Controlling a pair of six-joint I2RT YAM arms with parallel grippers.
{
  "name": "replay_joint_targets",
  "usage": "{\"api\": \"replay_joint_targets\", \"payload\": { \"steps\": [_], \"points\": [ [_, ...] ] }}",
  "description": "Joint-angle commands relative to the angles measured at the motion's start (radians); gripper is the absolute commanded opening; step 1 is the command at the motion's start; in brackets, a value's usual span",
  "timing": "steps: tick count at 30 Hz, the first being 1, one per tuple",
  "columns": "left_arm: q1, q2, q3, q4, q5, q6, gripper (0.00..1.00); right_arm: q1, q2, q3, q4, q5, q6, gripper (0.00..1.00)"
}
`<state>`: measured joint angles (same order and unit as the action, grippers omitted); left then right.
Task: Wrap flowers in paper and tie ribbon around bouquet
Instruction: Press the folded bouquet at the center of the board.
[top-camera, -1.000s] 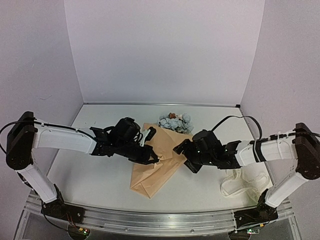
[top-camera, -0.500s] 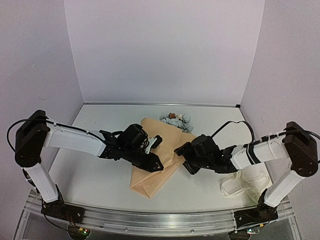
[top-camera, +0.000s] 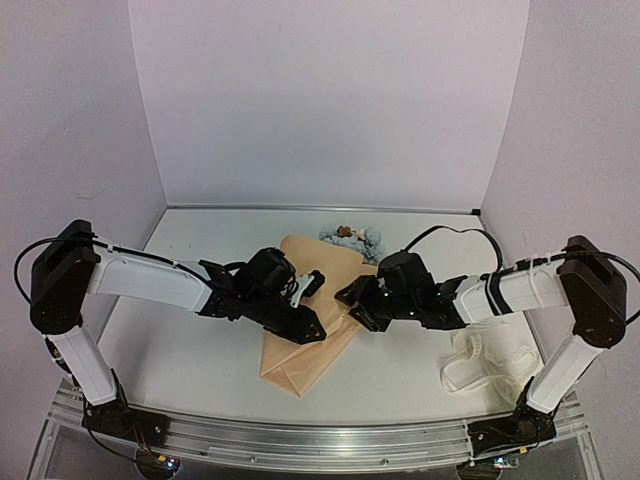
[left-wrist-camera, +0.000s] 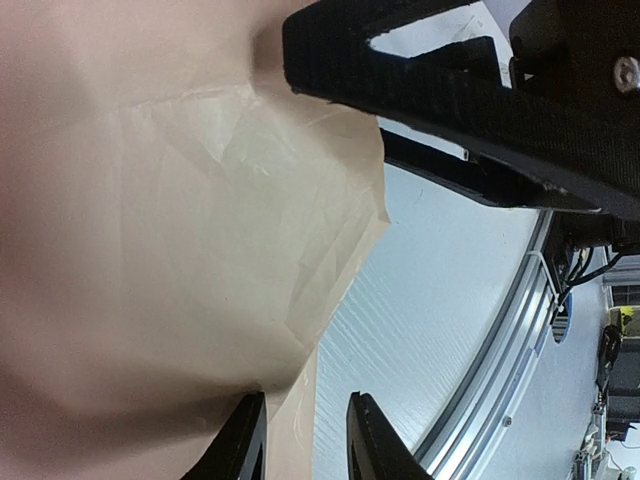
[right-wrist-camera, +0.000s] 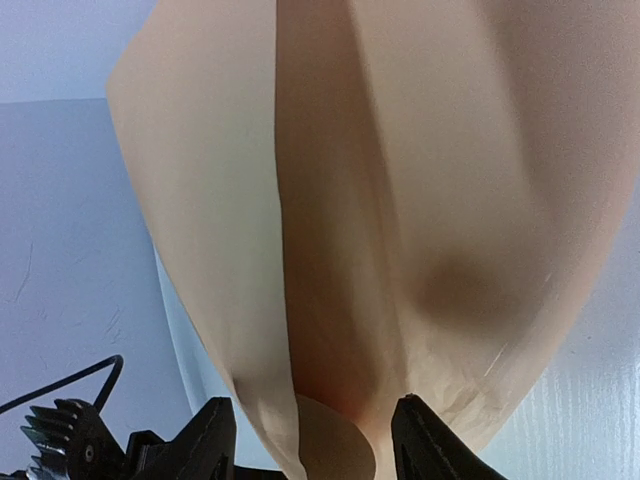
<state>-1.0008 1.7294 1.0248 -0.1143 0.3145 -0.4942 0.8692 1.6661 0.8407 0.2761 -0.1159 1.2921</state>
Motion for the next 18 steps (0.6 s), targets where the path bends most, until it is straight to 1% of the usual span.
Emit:
{"api": "replay_joint_targets", "payload": {
  "steps": [1,3,7,8,12,13,18],
  "points": [
    [-0.002,0.003,0.02,0.015,0.008,0.019,0.29,0.001,0.002,0.043,-0.032,-0.048,-0.084,0.51],
    [-0.002,0.002,0.019,0.014,0.011,0.019,0.29,0.001,0.008,0.057,-0.05,-0.068,-0.096,0.46],
    [-0.002,-0.01,0.023,-0.001,0.012,0.03,0.29,0.0,0.025,0.085,-0.088,-0.112,-0.116,0.32],
    [-0.001,-0.015,0.022,-0.006,0.012,0.032,0.29,-0.001,0.029,0.091,-0.098,-0.122,-0.122,0.27],
    [-0.001,-0.064,0.001,-0.032,0.005,0.034,0.29,-0.007,0.027,0.092,-0.14,-0.168,-0.162,0.03],
    [-0.001,-0.08,-0.008,-0.04,-0.002,0.035,0.3,-0.008,0.018,0.083,-0.151,-0.173,-0.179,0.0],
    [0.02,-0.139,-0.075,-0.065,-0.014,0.033,0.3,-0.017,-0.044,0.03,-0.261,-0.166,-0.282,0.0]
  ]
}}
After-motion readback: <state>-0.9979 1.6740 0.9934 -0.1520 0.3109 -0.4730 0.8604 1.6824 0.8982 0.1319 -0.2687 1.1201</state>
